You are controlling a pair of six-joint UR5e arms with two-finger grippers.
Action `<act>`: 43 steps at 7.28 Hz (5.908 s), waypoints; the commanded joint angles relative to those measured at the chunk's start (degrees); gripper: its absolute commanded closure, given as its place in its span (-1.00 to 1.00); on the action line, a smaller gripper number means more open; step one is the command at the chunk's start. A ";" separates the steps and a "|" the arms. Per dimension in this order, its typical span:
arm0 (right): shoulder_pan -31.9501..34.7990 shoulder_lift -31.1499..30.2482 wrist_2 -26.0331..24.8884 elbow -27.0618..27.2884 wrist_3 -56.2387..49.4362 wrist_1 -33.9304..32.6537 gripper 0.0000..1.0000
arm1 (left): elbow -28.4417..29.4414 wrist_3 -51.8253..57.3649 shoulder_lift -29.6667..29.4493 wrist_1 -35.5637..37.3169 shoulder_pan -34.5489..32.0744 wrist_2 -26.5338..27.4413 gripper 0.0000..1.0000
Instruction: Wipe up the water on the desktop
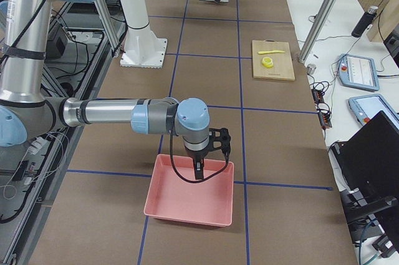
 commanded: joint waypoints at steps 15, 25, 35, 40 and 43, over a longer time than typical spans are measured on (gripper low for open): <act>0.15 0.90 0.60 3.12 4.68 5.36 -1.00 | 15.57 -15.35 -6.06 -26.06 1.27 -9.44 -0.97; 0.15 0.72 0.51 3.12 4.59 5.45 -1.00 | 22.98 -37.37 -1.75 -54.86 12.89 -9.44 -0.53; 0.15 0.54 0.51 3.21 4.68 5.45 -1.00 | 25.97 -37.37 -4.48 -54.95 13.41 -13.13 -0.03; 0.15 0.46 0.42 3.30 4.68 5.45 -1.00 | 27.20 -37.28 -4.65 -54.60 13.41 -14.61 -0.14; 0.15 0.46 0.42 3.30 4.68 5.45 -1.00 | 29.22 -37.10 -6.06 -54.86 13.41 -15.76 0.06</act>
